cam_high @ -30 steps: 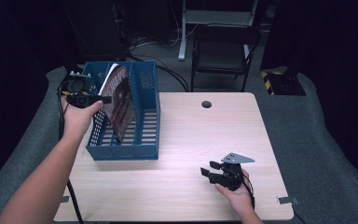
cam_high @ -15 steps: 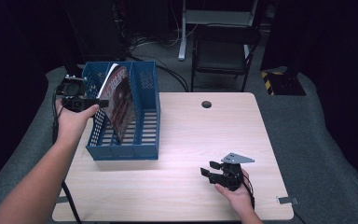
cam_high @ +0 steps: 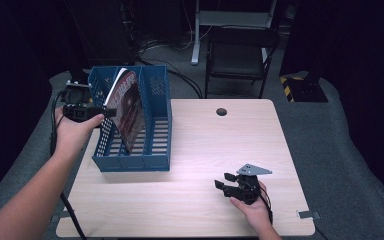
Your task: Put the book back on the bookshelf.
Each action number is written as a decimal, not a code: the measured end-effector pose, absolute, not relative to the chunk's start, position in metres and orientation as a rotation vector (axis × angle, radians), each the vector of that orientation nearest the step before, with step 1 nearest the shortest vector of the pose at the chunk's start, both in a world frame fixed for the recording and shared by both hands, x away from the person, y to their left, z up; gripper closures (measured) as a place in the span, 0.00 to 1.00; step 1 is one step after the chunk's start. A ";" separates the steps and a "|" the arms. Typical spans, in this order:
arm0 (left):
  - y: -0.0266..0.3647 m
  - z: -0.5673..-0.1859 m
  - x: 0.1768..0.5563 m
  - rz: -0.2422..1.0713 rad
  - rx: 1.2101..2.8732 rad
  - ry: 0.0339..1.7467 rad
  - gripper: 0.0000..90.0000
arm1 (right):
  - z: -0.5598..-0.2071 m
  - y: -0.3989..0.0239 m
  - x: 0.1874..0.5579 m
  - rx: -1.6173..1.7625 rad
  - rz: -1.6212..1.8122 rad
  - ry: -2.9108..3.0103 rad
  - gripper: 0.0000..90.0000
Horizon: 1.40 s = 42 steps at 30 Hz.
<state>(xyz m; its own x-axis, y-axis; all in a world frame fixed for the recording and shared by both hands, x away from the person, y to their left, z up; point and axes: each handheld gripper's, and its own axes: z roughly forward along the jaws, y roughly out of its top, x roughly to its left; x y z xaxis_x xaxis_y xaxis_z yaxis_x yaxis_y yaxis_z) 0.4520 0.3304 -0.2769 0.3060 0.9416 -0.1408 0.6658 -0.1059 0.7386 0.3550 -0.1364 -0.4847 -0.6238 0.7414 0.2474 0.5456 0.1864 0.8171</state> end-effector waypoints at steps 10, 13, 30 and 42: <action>0.324 -0.268 0.439 0.464 1.865 1.377 0.47 | -0.484 -0.137 0.355 1.243 1.414 2.250 0.51; 0.325 -0.265 0.433 0.454 1.876 1.354 0.47 | -0.484 -0.137 0.354 1.247 1.421 2.241 0.51; 0.307 -0.271 0.396 0.380 1.981 1.165 0.47 | -0.484 -0.137 0.354 1.247 1.408 2.250 0.51; 0.274 -0.289 0.383 0.326 2.066 1.040 0.47 | -0.483 -0.137 0.354 1.249 1.417 2.247 0.51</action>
